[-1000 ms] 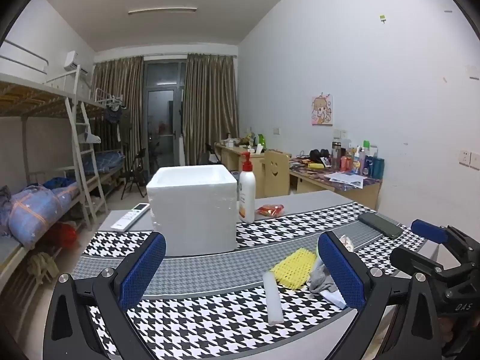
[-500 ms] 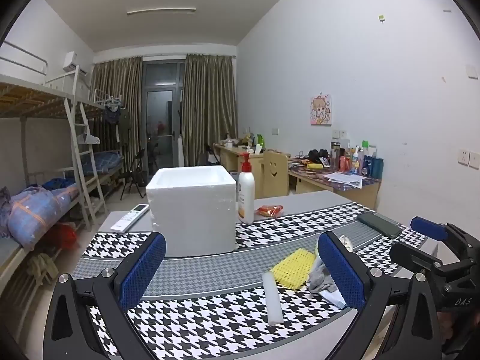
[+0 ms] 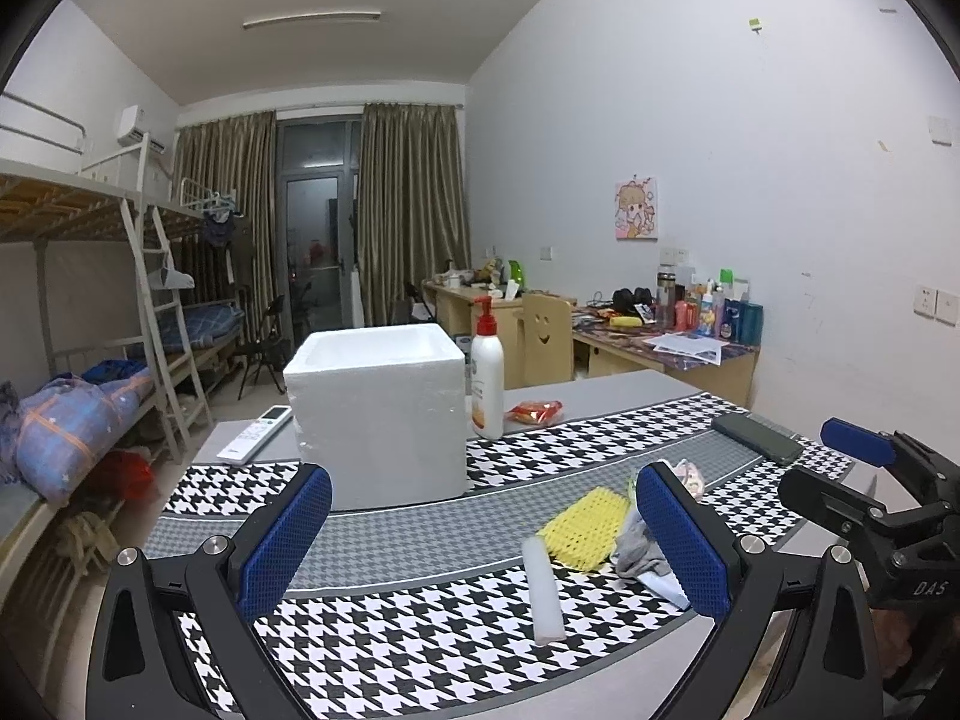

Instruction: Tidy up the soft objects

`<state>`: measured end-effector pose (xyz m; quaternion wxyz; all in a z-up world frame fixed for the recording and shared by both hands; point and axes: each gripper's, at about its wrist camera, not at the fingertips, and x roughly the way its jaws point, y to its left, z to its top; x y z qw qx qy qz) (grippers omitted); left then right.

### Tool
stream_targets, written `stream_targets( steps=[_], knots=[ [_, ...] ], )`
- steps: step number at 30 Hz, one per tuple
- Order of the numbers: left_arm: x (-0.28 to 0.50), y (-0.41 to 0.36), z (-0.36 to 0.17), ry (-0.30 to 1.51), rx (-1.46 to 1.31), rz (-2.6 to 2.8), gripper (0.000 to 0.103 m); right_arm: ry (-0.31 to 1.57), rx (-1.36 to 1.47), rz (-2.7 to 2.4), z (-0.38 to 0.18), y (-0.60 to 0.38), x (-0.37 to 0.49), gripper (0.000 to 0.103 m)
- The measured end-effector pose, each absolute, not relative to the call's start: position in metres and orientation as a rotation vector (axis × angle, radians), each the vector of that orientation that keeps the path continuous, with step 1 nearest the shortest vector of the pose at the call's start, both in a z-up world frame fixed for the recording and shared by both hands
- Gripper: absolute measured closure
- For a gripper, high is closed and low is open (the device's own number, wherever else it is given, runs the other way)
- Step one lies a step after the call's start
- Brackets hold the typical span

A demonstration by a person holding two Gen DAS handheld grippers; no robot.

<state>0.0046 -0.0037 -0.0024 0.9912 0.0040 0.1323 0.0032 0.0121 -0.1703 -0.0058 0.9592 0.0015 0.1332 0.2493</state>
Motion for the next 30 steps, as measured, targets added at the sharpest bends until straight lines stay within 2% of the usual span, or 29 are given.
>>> stream_targets(
  steps=[30],
  knots=[
    [0.0046, -0.0035, -0.0032, 0.258, 0.0, 0.017, 0.001, 0.265, 0.001, 0.509, -0.0062, -0.1706, 0.0134, 0.004]
  ],
)
